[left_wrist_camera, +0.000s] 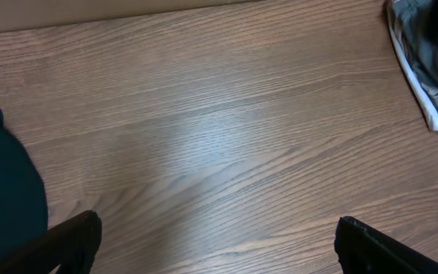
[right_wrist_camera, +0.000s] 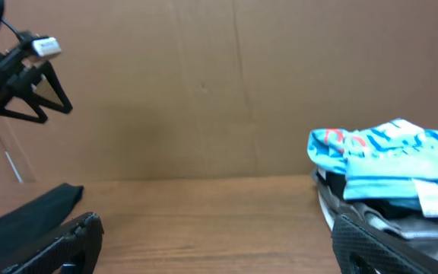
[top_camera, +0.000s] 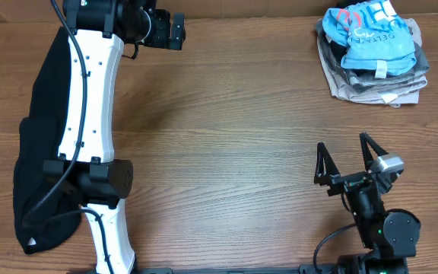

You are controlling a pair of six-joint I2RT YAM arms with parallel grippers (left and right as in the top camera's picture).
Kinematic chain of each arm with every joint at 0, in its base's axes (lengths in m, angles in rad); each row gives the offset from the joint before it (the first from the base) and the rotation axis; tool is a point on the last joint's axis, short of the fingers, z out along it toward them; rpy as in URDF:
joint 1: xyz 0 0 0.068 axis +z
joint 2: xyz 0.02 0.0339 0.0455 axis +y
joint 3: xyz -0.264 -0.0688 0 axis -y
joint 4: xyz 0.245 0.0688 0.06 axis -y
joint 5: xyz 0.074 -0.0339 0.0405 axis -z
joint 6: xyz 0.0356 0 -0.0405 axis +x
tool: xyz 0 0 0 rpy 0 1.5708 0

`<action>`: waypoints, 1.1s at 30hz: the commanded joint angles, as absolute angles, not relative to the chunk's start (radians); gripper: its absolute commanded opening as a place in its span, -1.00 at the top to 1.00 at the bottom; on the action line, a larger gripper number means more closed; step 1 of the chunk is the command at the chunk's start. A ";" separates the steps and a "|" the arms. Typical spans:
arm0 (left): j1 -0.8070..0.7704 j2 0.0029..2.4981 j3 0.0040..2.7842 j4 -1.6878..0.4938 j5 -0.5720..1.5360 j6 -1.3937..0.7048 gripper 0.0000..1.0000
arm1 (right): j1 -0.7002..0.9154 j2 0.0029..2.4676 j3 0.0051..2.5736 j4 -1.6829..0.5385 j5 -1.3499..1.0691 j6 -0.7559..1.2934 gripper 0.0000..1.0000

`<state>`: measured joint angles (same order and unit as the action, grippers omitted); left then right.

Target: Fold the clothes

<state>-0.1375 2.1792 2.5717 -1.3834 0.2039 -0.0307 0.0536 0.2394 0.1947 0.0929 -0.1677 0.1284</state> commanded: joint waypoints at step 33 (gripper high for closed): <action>-0.139 2.188 2.567 -1.383 0.199 -0.030 -1.00 | 0.055 0.003 0.008 -0.081 -0.043 0.135 -1.00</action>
